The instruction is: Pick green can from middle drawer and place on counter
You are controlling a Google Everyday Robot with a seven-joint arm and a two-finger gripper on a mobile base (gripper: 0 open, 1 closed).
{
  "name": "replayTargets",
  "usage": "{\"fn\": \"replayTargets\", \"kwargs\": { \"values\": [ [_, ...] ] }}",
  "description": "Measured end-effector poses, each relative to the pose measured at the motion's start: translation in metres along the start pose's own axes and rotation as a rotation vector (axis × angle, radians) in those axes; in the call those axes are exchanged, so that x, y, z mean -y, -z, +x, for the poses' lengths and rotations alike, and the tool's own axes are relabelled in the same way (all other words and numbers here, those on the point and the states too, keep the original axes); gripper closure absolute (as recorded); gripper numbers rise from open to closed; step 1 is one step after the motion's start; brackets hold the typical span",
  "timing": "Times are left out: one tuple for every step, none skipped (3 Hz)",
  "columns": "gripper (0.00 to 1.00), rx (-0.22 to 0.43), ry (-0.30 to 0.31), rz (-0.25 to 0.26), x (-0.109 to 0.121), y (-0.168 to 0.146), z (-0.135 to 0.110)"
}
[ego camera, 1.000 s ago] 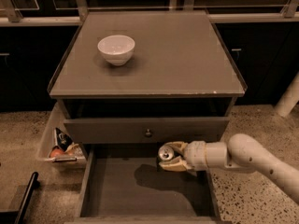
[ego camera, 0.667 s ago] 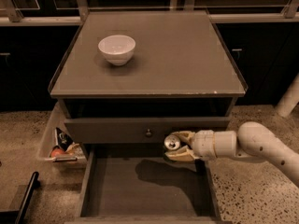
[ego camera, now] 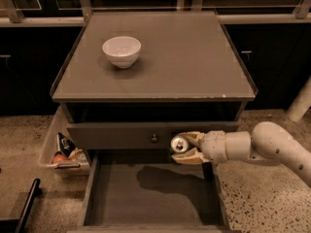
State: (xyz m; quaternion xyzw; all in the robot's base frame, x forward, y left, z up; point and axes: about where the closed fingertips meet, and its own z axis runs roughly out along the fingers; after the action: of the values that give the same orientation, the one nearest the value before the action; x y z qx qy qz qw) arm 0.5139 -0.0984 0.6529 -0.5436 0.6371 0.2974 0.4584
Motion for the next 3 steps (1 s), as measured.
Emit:
{"fn": "replayTargets", "kwargs": {
  "values": [
    [1.00, 0.025, 0.051, 0.015, 0.007, 0.033, -0.045],
    [1.00, 0.035, 0.108, 0.035, 0.008, 0.069, -0.092],
    [1.00, 0.031, 0.162, 0.056, 0.012, 0.100, -0.138]
  ]
}}
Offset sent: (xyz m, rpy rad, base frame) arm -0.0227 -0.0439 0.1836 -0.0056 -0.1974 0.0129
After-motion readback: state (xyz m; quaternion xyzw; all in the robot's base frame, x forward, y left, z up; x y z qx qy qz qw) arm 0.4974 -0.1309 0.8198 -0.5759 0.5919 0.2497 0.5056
